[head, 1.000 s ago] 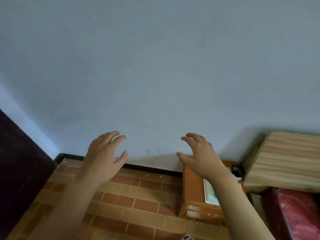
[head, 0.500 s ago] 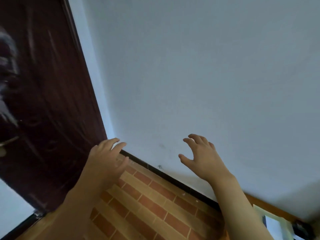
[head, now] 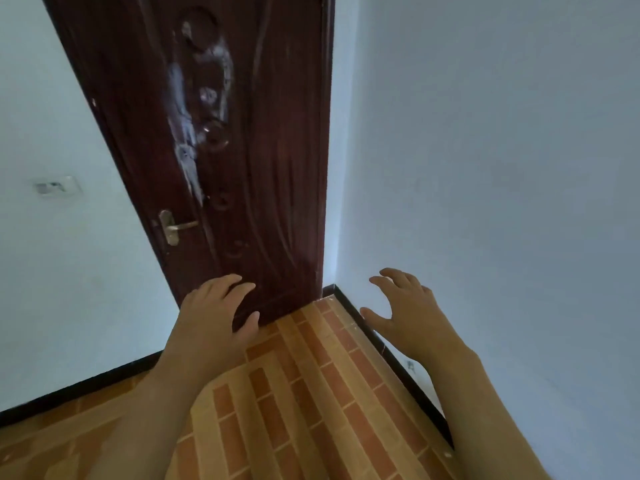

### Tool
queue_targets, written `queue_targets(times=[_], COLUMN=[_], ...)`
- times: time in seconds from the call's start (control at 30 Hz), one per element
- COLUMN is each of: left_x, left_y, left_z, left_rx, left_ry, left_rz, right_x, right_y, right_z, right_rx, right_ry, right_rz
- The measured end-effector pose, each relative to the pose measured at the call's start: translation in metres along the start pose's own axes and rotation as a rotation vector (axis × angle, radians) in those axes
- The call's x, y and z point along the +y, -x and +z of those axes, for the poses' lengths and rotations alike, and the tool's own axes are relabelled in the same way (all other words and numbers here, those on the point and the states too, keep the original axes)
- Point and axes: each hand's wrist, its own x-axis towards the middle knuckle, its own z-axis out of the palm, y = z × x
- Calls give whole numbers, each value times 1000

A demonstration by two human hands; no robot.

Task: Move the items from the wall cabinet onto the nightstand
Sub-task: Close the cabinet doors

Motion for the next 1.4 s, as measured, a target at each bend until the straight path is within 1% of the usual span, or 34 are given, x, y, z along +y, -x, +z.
queue_targets(times=[0.23, 0.37, 0.5, 0.73, 0.87, 1.0, 1.13, 1.4], left_x=[-45, -70, -91, -84, -76, -77, -88, -92], left_y=[16, 60, 128, 258, 324, 385, 451, 591], left_z=[-27, -44, -66, -112, -141, -173, -204, -272], left_rx=[80, 105, 125, 198, 218, 258, 286, 322], left_ry=[-46, -134, -206, -331, -400, -440, -454, -553], left_rz=[-309, -483, -684, -1026, -1170, -1250, -1291, -1372], right_x=[-60, -114, -187, -313, -375, -431, -487, -602], right_y=[-109, -145, -145, -87, -37, 22, 78, 192], right_z=[33, 58, 83, 103, 98, 90, 88, 93], right_rx=[-135, -196, -259, -396, -441, -480, -481, -468], right_ry=[-97, -97, -136, -235, -266, -291, -290, -353], right_rz=[-264, -458, -670, -1004, -1129, -1201, -1271, -1435])
